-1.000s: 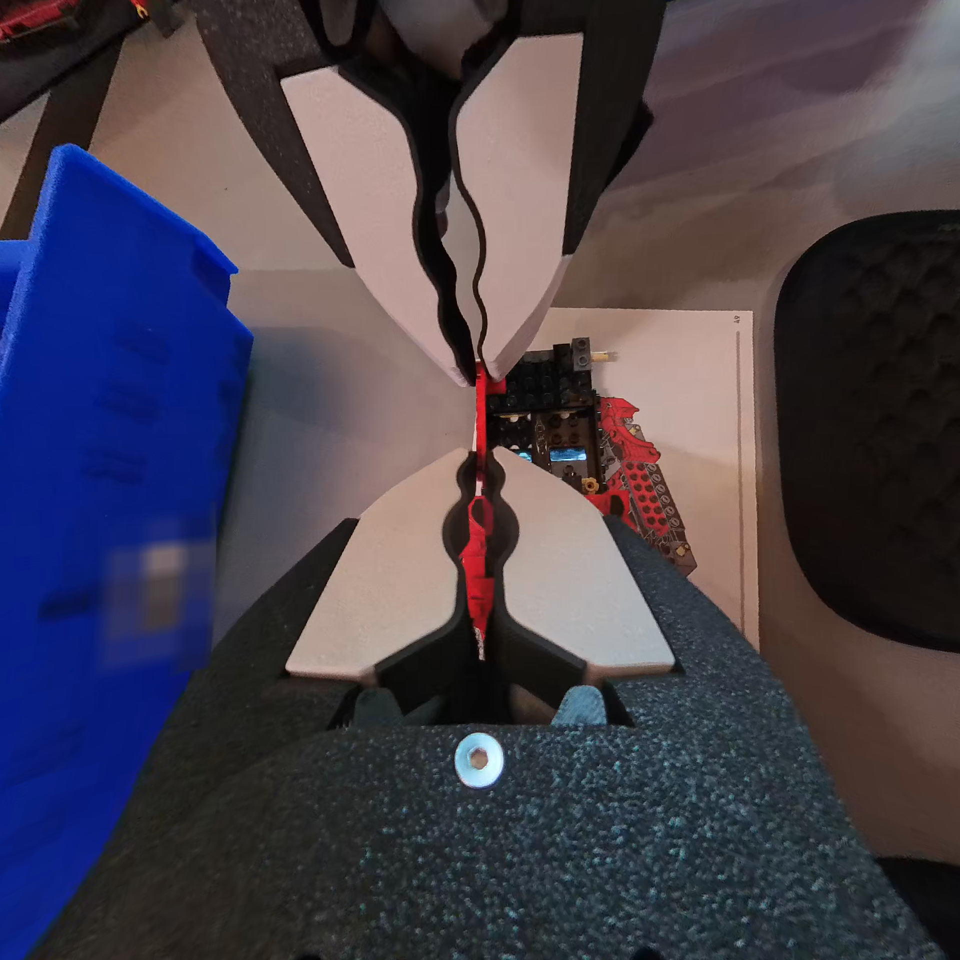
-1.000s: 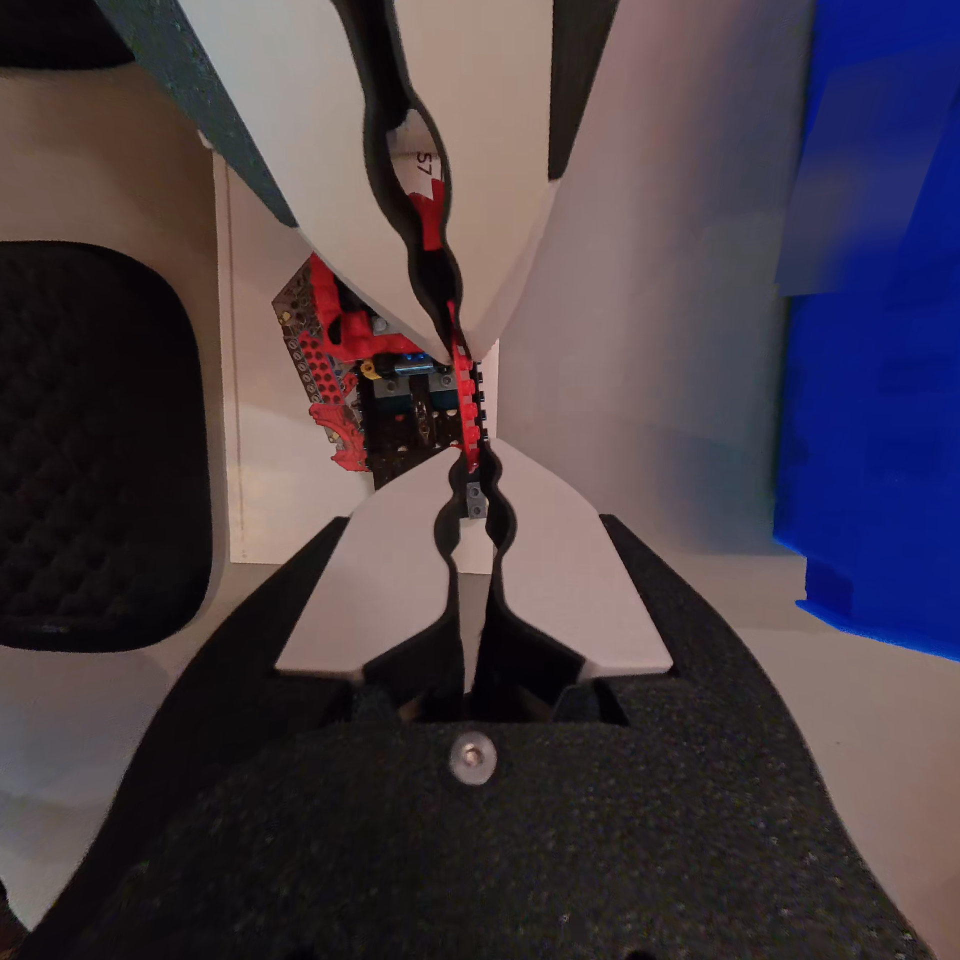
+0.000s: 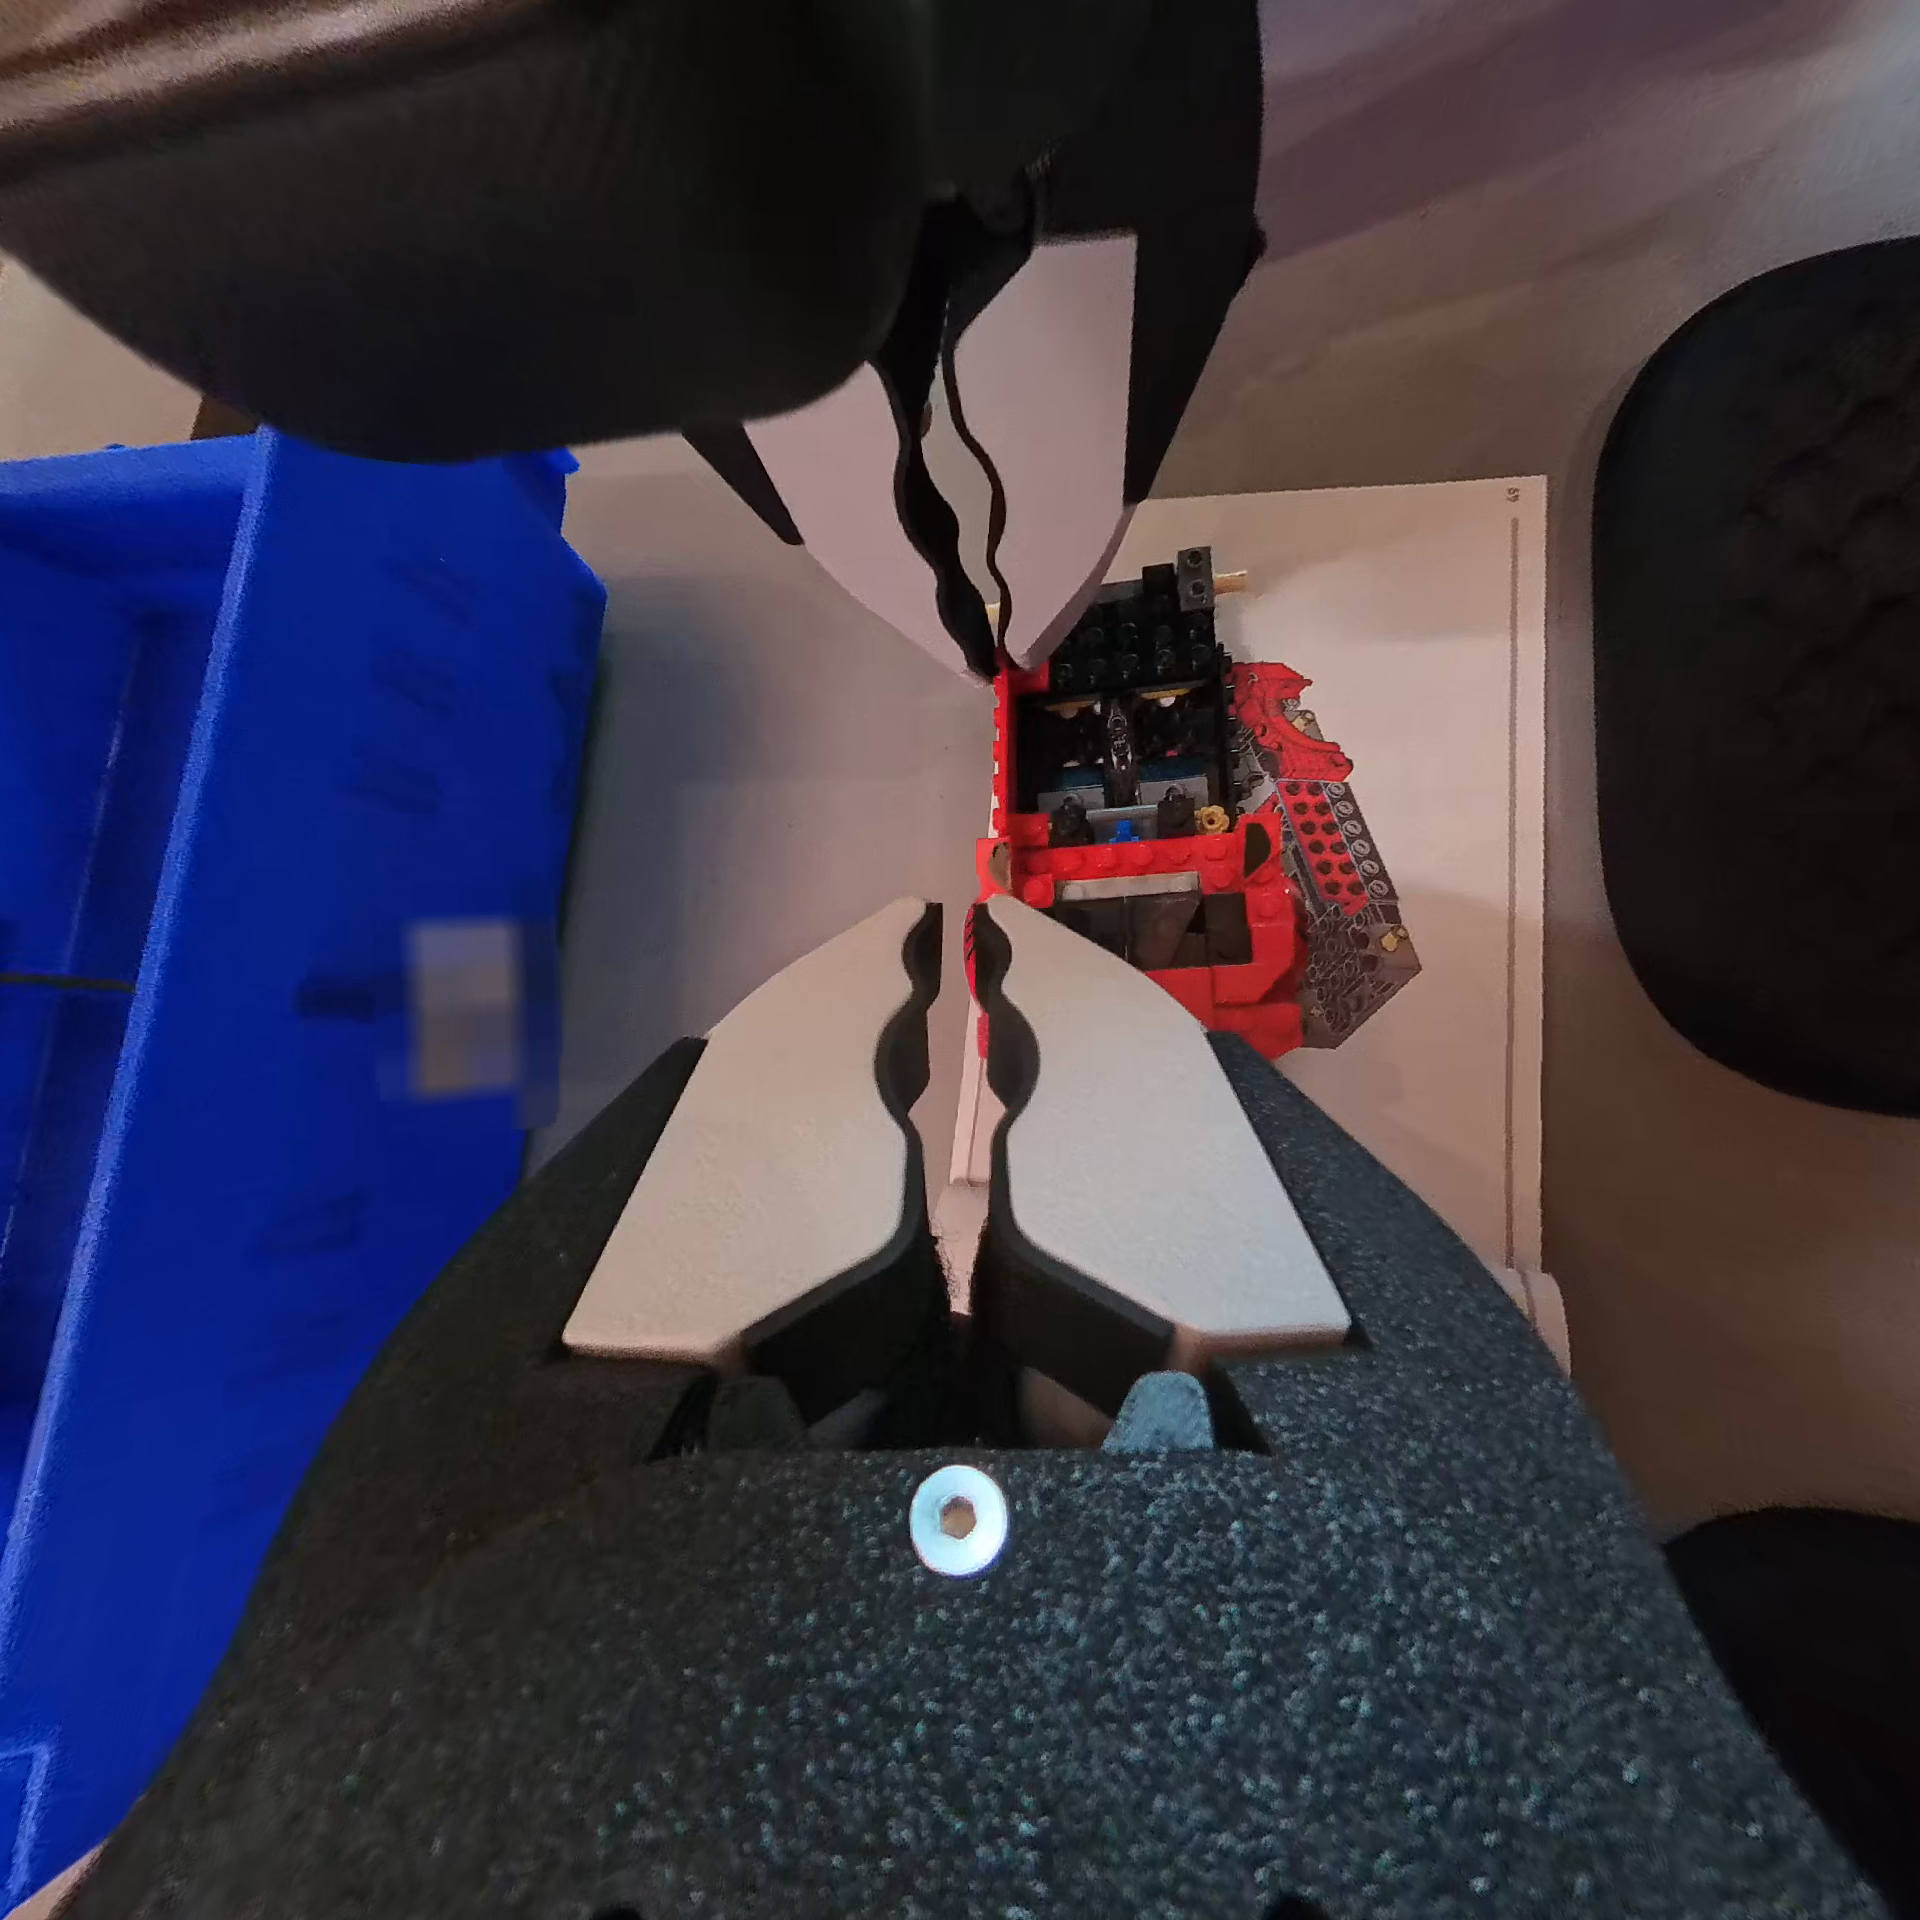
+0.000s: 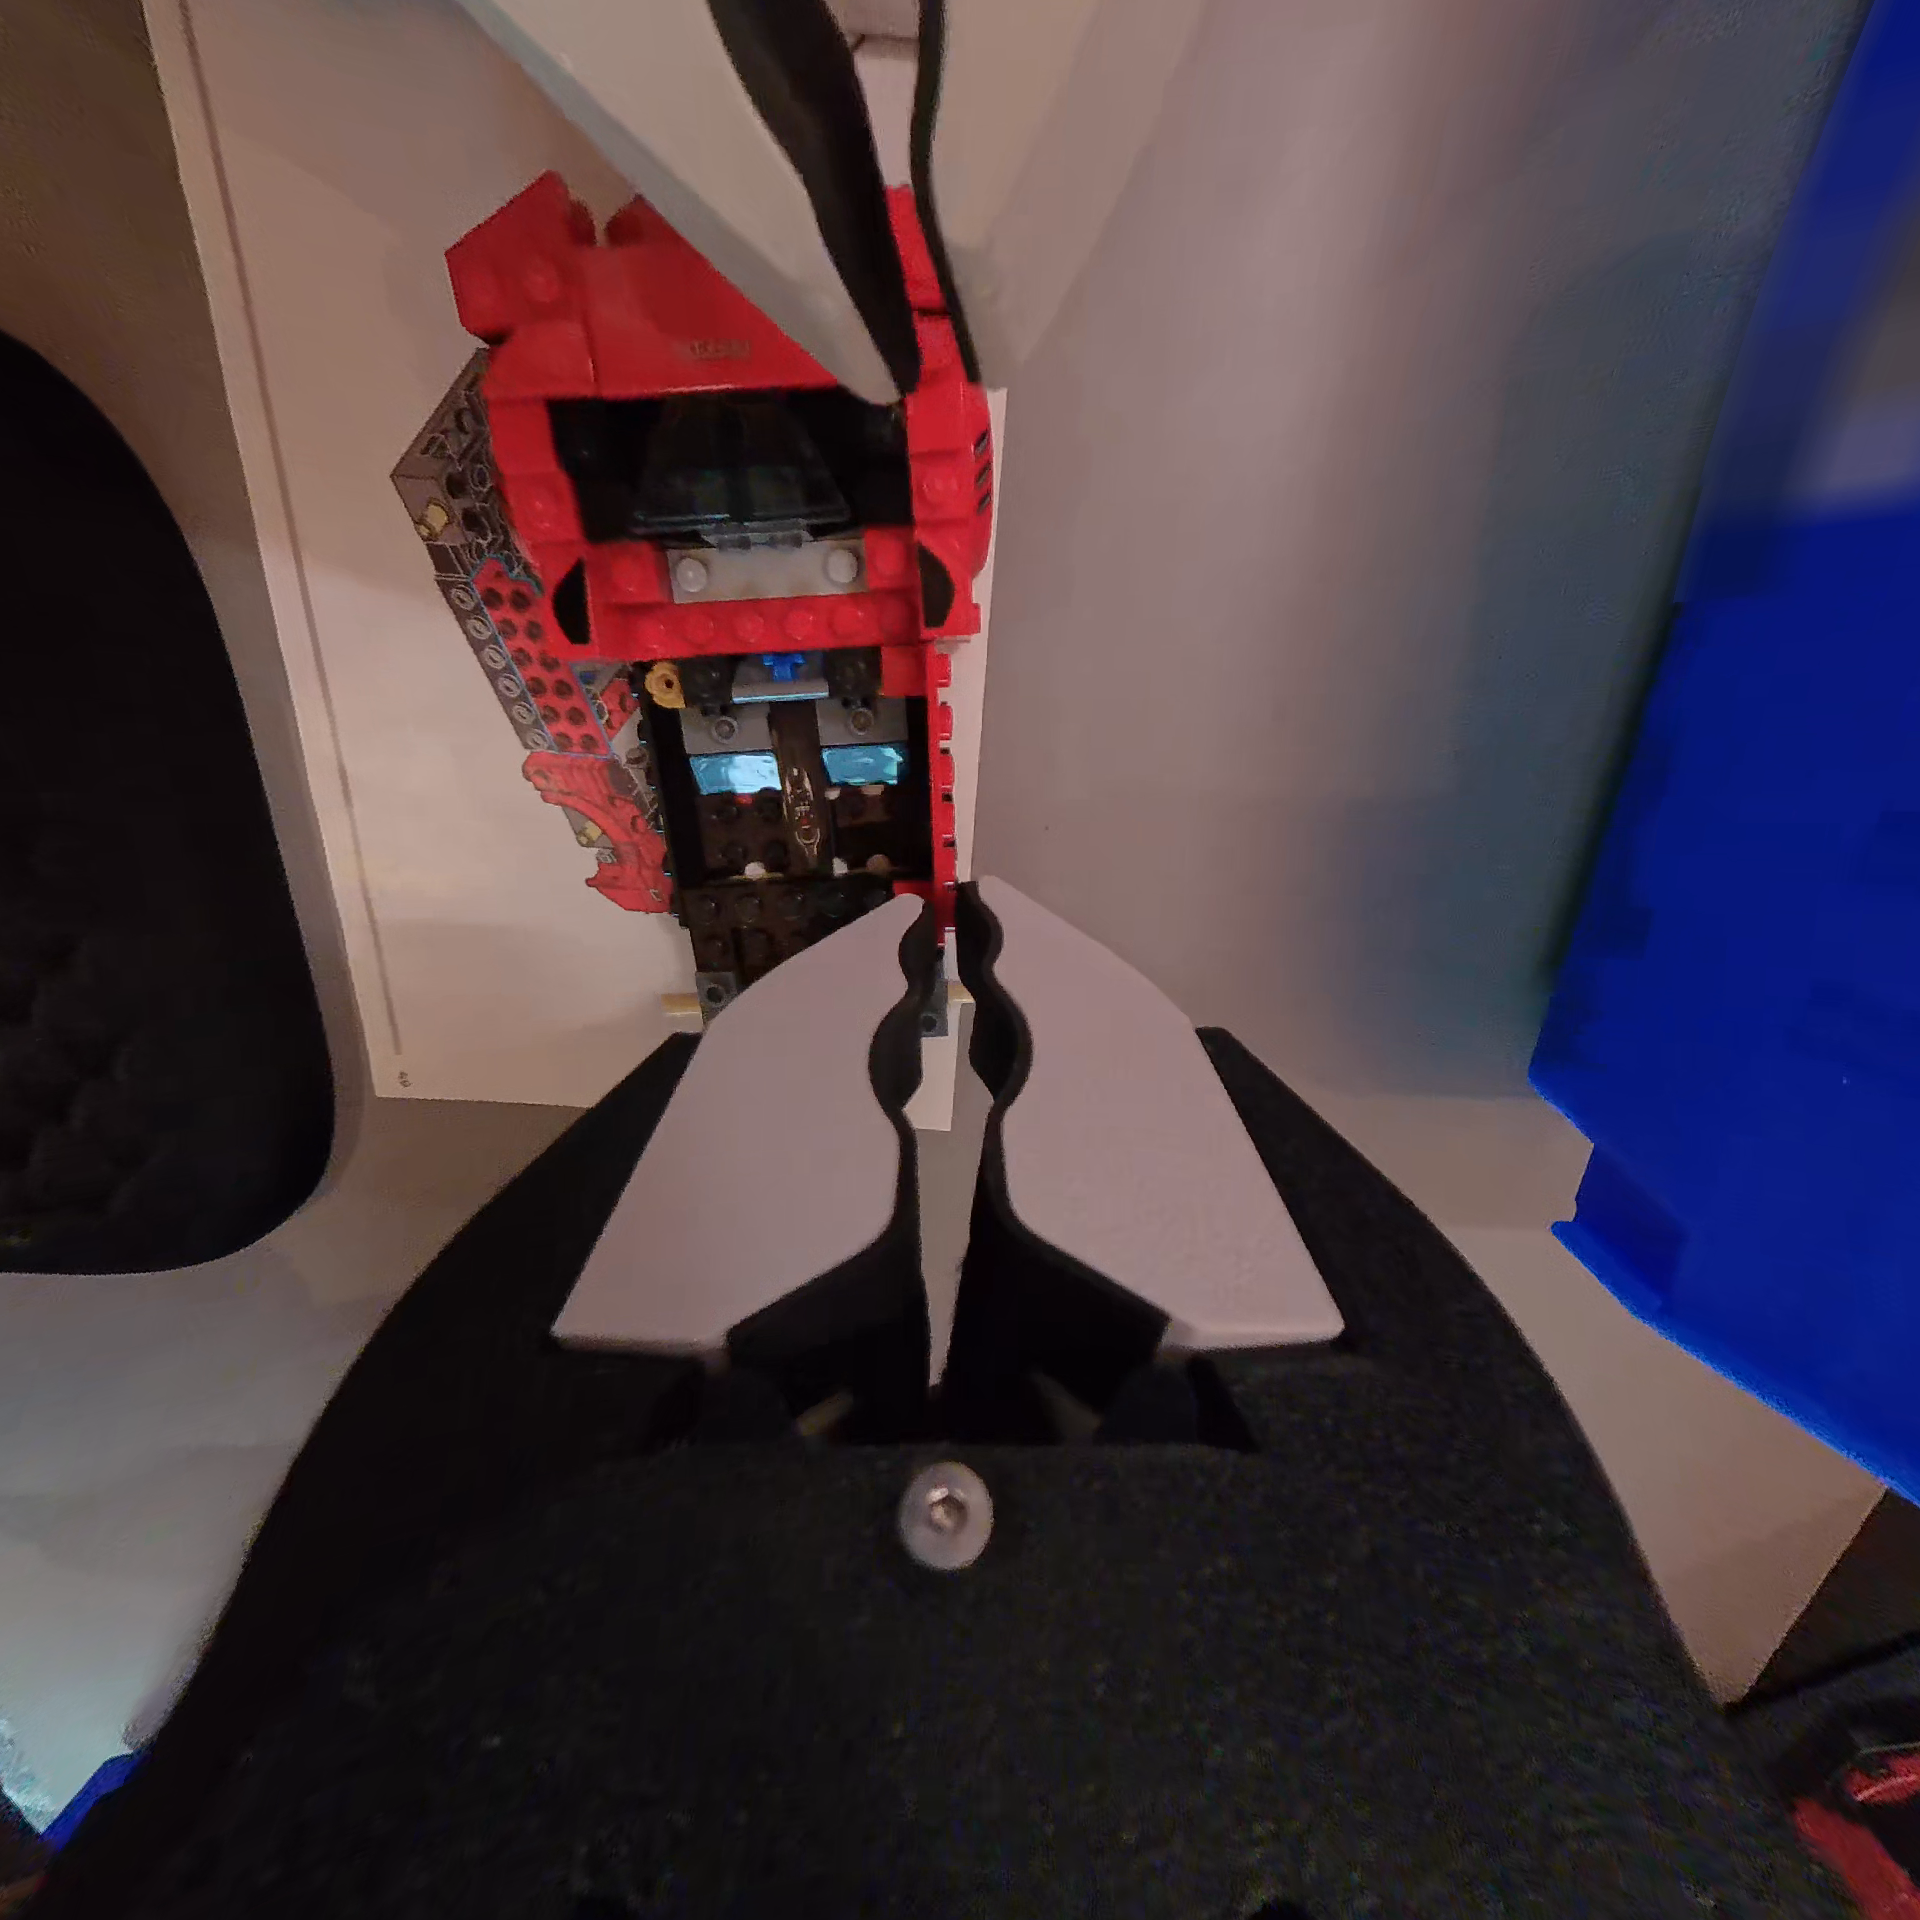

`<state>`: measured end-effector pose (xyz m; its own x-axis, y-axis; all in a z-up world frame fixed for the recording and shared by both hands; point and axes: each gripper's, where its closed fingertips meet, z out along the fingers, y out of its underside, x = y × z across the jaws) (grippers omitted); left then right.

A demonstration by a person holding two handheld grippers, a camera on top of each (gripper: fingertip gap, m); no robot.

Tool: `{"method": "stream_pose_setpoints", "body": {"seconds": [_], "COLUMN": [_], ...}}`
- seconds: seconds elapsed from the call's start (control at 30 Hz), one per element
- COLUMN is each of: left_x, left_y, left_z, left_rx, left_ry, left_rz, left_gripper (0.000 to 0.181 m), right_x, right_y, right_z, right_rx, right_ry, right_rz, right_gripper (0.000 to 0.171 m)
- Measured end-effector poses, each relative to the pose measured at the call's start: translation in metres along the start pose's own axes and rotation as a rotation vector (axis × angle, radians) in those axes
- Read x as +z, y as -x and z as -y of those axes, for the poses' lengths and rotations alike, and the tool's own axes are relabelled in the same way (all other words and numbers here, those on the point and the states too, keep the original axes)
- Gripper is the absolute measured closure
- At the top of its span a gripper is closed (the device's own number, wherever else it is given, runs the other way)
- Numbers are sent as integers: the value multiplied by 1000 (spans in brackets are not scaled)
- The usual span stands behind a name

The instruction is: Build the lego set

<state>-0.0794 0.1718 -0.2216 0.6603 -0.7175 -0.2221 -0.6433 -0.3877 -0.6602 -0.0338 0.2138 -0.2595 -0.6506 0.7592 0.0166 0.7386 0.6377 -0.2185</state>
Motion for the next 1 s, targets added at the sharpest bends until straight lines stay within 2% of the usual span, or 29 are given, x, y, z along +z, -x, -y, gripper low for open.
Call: {"method": "stream_pose_setpoints", "body": {"seconds": [0.33, 0.67, 1.0], "left_x": [7, -18, 2], "left_y": [-5, -26, -32], "left_z": [3, -6, -19], "left_rx": [44, 67, 55], "left_ry": [15, 69, 118], "left_rz": [-2, -12, -37], "left_gripper": [178, 181, 181], "right_x": [0, 1, 1], "right_y": [-1, -2, -2], "right_z": [0, 0, -1], "right_rx": [-47, -68, -68], "right_ry": [32, 82, 101], "right_rz": [-8, -11, -19], "right_gripper": [168, 168, 168]}}
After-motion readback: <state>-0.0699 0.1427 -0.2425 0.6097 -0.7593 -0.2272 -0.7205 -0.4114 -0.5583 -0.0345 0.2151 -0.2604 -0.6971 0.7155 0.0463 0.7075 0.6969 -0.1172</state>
